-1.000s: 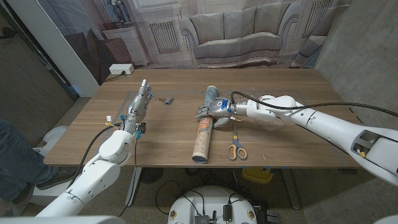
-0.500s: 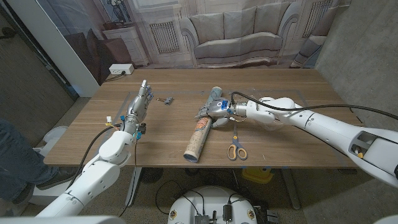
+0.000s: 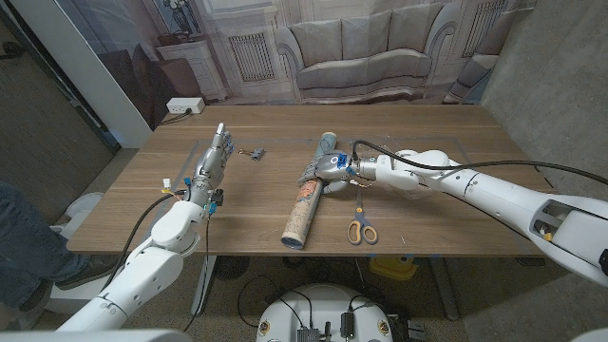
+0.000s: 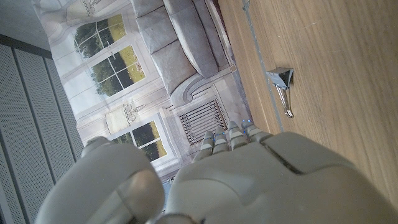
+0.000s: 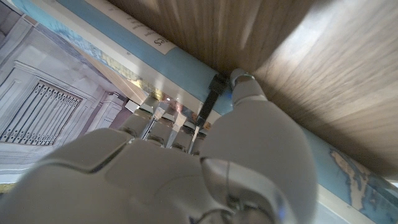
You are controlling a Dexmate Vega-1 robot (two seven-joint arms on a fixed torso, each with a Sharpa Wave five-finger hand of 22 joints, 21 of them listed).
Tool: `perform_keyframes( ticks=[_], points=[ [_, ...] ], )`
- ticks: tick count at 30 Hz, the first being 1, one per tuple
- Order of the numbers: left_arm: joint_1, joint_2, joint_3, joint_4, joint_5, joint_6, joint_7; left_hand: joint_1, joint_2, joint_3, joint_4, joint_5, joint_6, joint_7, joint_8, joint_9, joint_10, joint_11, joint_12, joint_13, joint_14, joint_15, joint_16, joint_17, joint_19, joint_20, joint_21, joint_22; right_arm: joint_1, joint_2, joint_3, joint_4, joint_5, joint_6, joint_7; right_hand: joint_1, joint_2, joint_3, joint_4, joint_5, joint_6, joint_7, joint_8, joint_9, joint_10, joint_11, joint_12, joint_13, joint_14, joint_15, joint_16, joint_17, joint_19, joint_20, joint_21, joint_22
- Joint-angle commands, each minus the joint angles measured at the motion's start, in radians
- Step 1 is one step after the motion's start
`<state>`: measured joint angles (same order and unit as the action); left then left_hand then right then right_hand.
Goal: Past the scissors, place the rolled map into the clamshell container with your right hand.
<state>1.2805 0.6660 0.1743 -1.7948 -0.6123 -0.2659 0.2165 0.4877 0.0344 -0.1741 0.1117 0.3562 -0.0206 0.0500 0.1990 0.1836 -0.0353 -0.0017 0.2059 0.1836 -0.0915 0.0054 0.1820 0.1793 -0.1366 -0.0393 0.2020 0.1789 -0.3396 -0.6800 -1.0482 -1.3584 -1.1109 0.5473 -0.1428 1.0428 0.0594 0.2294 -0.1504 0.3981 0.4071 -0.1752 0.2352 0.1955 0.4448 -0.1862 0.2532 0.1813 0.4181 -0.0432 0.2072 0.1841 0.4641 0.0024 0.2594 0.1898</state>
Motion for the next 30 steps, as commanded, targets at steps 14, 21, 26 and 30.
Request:
perform_keyframes(
  ticks=[14, 21, 26, 30],
  points=[
    [0.007, -0.011, 0.003, 0.001, 0.003, -0.012, 0.002, 0.001, 0.009, -0.011, 0.0, 0.005, 0.005, 0.0, -0.002, 0.003, -0.003, -0.003, -0.004, 0.005, -0.005, -0.001, 0.006, 0.004, -0.01, 0.001, 0.0, 0.005, 0.013, 0.0, -0.008, 0.013, 0.01, 0.012, -0.037, 0.08, 0.043, -0.001, 0.003, -0.073, 0.095, -0.008, 0.001, 0.001, 0.09, -0.009, 0.009, 0.004, 0.101, -0.188, 0.008, 0.009, 0.128, -0.218, 0.028, 0.011],
    [0.002, -0.012, 0.003, 0.005, 0.004, -0.016, -0.002, 0.001, 0.009, -0.013, 0.0, 0.005, 0.004, -0.001, -0.002, 0.003, -0.003, -0.004, -0.004, 0.005, -0.006, -0.002, 0.006, 0.004, -0.01, 0.002, 0.0, 0.005, -0.002, -0.016, 0.012, -0.024, 0.017, -0.002, -0.038, 0.082, 0.044, -0.004, 0.005, -0.083, 0.096, -0.006, -0.002, 0.001, 0.09, -0.006, 0.006, 0.004, 0.104, -0.186, 0.005, 0.009, 0.129, -0.217, 0.028, 0.011],
    [-0.004, -0.011, 0.004, 0.007, 0.003, -0.017, -0.006, 0.002, 0.01, -0.014, 0.0, 0.005, 0.004, -0.002, -0.003, 0.003, -0.003, -0.004, -0.004, 0.005, -0.007, -0.002, 0.005, 0.004, -0.01, 0.002, 0.0, 0.005, -0.012, -0.024, 0.024, -0.045, 0.01, -0.014, -0.045, 0.084, 0.045, -0.006, 0.007, -0.09, 0.097, -0.005, -0.004, 0.001, 0.091, -0.003, 0.004, 0.004, 0.103, -0.186, 0.002, 0.009, 0.128, -0.217, 0.027, 0.011],
    [-0.008, -0.012, 0.006, 0.01, 0.003, -0.016, -0.01, 0.002, 0.01, -0.015, 0.0, 0.005, 0.004, -0.001, -0.002, 0.003, -0.002, -0.004, -0.003, 0.005, -0.005, -0.002, 0.006, 0.004, -0.01, 0.002, 0.0, 0.005, -0.019, -0.028, 0.031, -0.06, 0.005, -0.02, -0.049, 0.086, 0.047, -0.006, 0.007, -0.095, 0.096, -0.005, -0.007, 0.001, 0.089, -0.004, 0.001, 0.004, 0.104, -0.186, 0.001, 0.009, 0.128, -0.217, 0.027, 0.011]
  ],
)
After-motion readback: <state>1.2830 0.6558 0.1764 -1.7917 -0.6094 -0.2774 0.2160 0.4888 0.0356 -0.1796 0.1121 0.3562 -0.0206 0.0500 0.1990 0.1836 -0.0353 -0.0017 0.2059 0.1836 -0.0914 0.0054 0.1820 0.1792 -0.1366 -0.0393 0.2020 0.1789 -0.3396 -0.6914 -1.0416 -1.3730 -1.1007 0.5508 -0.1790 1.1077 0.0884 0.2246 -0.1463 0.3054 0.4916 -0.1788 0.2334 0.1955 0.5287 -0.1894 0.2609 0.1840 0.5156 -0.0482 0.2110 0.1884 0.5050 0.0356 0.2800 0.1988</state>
